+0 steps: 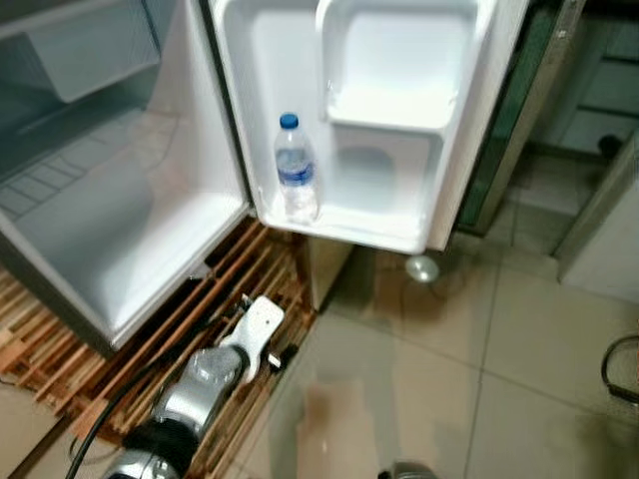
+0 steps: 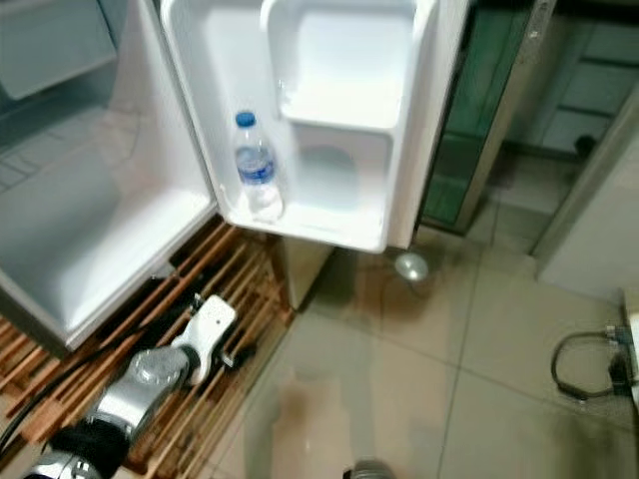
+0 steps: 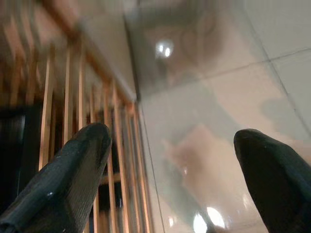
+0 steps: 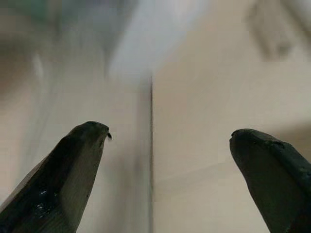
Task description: Restocking fridge
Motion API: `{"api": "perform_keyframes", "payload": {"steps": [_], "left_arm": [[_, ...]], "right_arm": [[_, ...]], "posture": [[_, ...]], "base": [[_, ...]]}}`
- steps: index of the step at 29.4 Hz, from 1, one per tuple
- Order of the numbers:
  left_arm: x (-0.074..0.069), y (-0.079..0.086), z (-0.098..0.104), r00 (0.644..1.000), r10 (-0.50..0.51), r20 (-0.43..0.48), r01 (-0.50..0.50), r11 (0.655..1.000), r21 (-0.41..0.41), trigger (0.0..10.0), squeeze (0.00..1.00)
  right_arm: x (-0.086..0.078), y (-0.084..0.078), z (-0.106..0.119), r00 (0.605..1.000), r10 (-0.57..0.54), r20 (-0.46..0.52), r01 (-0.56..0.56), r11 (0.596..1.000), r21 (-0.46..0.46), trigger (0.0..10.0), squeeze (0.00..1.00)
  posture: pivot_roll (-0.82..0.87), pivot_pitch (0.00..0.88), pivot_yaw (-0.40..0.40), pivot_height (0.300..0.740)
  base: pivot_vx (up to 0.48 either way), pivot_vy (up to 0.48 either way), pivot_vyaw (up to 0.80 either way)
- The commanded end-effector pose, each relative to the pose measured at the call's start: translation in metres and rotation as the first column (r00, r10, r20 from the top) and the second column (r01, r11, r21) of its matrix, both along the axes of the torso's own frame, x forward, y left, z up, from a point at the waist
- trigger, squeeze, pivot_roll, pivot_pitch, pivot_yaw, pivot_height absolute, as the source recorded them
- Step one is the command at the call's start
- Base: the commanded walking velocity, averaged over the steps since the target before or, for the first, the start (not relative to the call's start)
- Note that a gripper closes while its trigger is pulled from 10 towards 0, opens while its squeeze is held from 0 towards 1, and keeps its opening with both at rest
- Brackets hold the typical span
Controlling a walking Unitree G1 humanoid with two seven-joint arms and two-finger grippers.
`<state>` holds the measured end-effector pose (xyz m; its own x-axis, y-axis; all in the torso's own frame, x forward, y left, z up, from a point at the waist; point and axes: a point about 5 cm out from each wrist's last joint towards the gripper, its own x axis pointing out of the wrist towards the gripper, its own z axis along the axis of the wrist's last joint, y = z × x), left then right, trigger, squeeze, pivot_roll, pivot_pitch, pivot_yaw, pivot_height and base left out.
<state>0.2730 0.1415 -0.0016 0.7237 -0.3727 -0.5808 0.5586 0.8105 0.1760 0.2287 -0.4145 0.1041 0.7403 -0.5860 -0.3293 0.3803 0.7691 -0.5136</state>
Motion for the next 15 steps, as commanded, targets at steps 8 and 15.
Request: {"api": "perform_keyframes", "payload": {"steps": [8,15], "left_arm": [[0.026,-0.013,0.075,0.904,0.218,0.368,-0.068,0.923,-0.379,10.0,0.0],[0.026,-0.021,0.084,0.872,0.255,0.417,-0.055,0.899,-0.435,10.0,0.0]], "right_arm": [[0.024,0.091,-0.011,0.928,0.278,0.246,-0.315,0.941,0.126,10.0,0.0],[0.017,0.132,-0.037,0.911,0.338,0.236,-0.39,0.892,0.227,10.0,0.0]], "posture": [[-0.22,0.0,0.045,0.736],[-0.23,0.0,0.016,0.736]], "base": [[0.0,-0.217,0.09],[0.0,-0.442,0.72]]}}
